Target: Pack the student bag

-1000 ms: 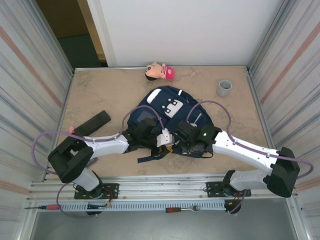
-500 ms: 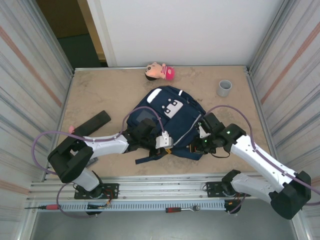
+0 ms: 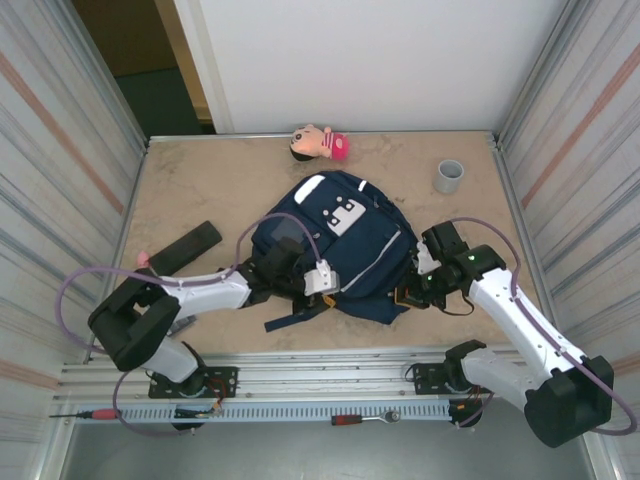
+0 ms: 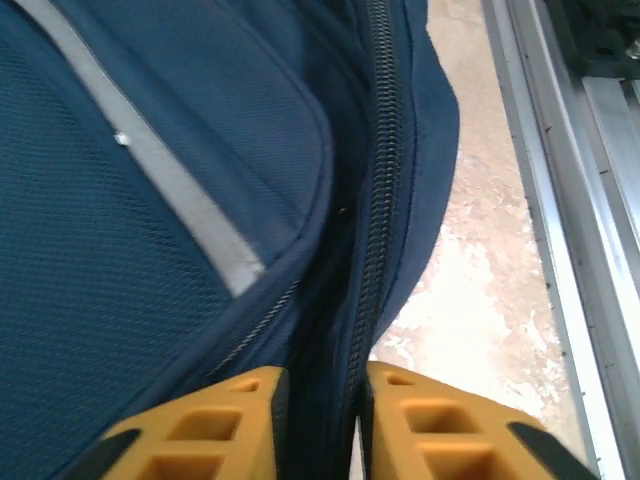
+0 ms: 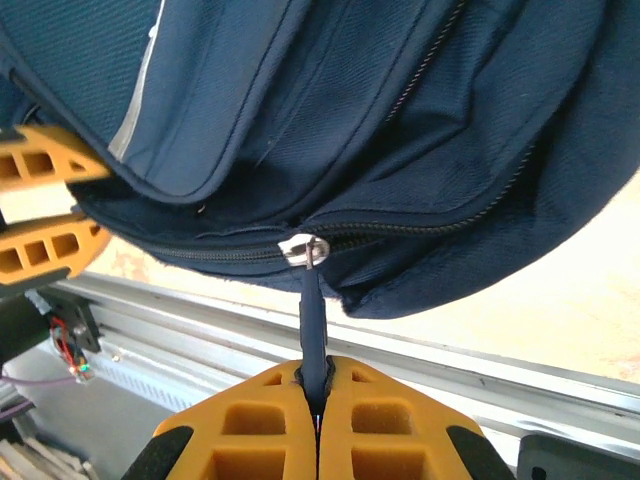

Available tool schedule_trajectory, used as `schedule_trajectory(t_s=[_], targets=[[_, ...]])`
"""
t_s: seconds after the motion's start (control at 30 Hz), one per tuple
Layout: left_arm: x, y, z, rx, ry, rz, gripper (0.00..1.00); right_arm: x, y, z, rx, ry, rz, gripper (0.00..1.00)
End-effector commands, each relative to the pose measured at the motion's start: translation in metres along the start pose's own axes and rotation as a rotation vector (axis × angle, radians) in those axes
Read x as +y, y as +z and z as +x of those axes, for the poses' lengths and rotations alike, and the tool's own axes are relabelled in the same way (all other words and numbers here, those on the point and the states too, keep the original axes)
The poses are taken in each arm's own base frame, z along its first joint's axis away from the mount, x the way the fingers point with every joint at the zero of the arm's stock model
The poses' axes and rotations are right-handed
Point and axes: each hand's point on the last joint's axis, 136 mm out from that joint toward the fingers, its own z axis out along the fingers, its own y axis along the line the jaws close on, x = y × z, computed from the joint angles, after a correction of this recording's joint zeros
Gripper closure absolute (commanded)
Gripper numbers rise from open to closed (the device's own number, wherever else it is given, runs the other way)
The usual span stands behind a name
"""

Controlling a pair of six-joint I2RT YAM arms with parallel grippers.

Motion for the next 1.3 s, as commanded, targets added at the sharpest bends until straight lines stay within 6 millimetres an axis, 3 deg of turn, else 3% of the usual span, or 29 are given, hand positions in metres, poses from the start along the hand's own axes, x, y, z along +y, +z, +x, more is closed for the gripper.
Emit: schedule_trajectory(t_s=[0.0, 0.13, 0.2, 0.3, 0.43, 0.57, 0.8, 1.03, 1.1, 1.27], targets=[[0.013, -0.022, -0.026, -0.112, -0.182, -0.068, 0.49, 0.019, -0.003, 0.007, 0.006, -0.072, -0.100, 1.00], [0.026, -0.048, -0.040, -0.166, -0.550, -0.148, 0.35, 0.025, -0.001, 0.006, 0.012, -0.069, -0.134, 1.00], [0.041, -0.065, -0.033, -0.141, -0.806, -0.275, 0.35, 0.026, 0.002, 0.007, 0.023, -0.071, -0.133, 1.00], [0.046, -0.086, -0.012, -0.110, -1.151, -0.416, 0.34, 0.029, 0.004, 0.008, 0.017, -0.087, -0.122, 1.00], [0.035, -0.092, 0.010, -0.131, -1.515, -0.452, 0.33, 0.029, 0.011, 0.009, 0.038, -0.092, -0.098, 1.00], [0.021, -0.079, 0.027, -0.175, -1.823, -0.414, 0.32, 0.031, 0.015, 0.011, 0.051, -0.108, -0.086, 1.00], [-0.001, -0.048, 0.028, -0.139, -1.998, -0.362, 0.32, 0.036, 0.019, 0.012, 0.048, -0.126, -0.086, 1.00], [-0.011, -0.017, 0.029, -0.109, -2.075, -0.335, 0.44, 0.040, 0.021, 0.015, 0.059, -0.141, -0.099, 1.00], [-0.009, -0.011, 0.028, -0.111, -2.085, -0.326, 0.51, 0.042, 0.020, 0.016, 0.062, -0.146, -0.108, 1.00], [-0.003, -0.019, 0.035, -0.110, -2.050, -0.391, 0.86, 0.049, 0.022, 0.024, 0.075, -0.163, -0.118, 1.00]])
